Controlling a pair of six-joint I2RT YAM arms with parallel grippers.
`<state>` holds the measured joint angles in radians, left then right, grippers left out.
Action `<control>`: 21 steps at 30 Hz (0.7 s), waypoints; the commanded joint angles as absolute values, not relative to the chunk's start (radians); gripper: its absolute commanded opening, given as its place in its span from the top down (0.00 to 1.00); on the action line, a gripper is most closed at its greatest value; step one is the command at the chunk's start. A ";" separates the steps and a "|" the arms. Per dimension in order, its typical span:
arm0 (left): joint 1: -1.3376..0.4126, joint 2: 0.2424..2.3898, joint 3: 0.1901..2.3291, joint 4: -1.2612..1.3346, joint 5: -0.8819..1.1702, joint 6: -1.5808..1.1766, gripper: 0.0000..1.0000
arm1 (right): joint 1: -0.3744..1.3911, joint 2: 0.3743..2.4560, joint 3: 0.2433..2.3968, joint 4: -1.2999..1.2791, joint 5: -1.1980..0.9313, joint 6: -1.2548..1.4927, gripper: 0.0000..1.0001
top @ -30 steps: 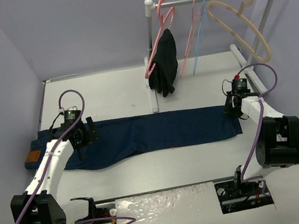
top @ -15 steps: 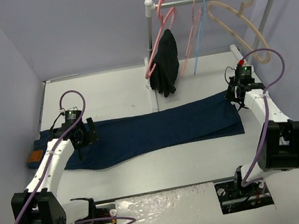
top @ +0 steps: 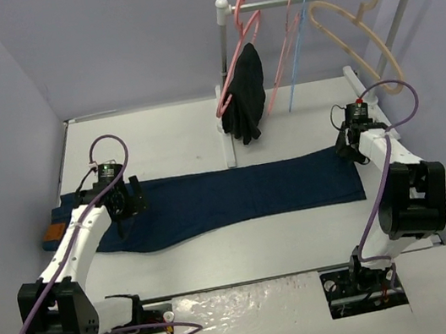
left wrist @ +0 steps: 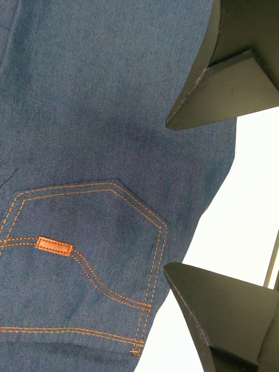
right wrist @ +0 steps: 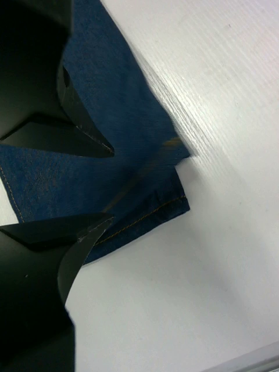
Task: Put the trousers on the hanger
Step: Fold the trousers at the center of the board.
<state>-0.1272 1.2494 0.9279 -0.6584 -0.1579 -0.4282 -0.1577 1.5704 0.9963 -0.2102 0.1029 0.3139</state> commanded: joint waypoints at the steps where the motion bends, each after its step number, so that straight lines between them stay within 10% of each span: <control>1: -0.129 1.255 0.974 -0.667 -0.184 -0.422 0.03 | -0.163 1.552 1.067 -0.249 0.252 0.336 0.47; 21: -0.130 1.262 0.977 -0.671 -0.184 -0.423 0.03 | -0.162 1.486 0.787 -0.140 0.085 0.543 0.45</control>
<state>-0.1272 1.2709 0.9279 -0.6693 -0.1623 -0.4282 -0.1577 1.5605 0.8199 -0.1734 0.0527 0.4559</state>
